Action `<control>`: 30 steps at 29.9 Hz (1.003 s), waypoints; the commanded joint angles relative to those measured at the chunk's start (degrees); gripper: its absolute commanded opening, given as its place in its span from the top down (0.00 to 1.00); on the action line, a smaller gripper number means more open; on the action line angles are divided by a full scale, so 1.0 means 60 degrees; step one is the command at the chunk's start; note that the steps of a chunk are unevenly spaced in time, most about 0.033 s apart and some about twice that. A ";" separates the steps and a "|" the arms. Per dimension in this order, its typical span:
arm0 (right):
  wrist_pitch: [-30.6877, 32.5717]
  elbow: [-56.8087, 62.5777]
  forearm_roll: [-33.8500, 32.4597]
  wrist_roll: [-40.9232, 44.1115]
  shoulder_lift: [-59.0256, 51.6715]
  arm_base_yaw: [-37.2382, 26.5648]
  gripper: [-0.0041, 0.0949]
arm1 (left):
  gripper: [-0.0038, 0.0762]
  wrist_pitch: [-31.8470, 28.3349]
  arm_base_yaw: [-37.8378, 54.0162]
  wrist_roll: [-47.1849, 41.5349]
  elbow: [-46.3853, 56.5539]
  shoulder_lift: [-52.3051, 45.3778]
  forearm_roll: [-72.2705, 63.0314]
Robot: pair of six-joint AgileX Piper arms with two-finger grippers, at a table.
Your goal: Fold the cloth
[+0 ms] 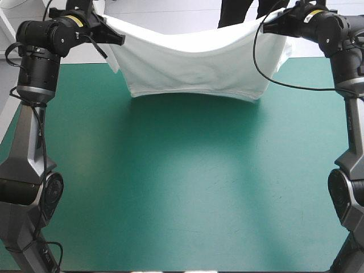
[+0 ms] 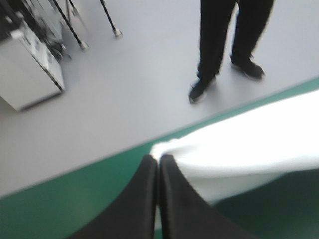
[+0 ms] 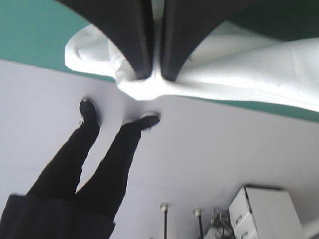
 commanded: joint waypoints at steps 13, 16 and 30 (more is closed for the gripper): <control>0.3587 0.3132 0.0457 -0.0204 -0.0639 -0.0109 0.98 | 0.98 0.2661 -0.0014 -0.0714 0.2876 -0.1163 -0.2356; 0.3587 0.3916 0.1017 -0.0390 -0.0895 -0.0090 0.98 | 0.98 0.2661 -0.0014 -0.0697 0.4269 -0.1699 -0.2289; 0.3587 0.8127 0.0994 -0.0493 -0.2659 -0.0090 0.98 | 0.98 0.2661 -0.0014 -0.0270 0.9807 -0.3538 -0.2423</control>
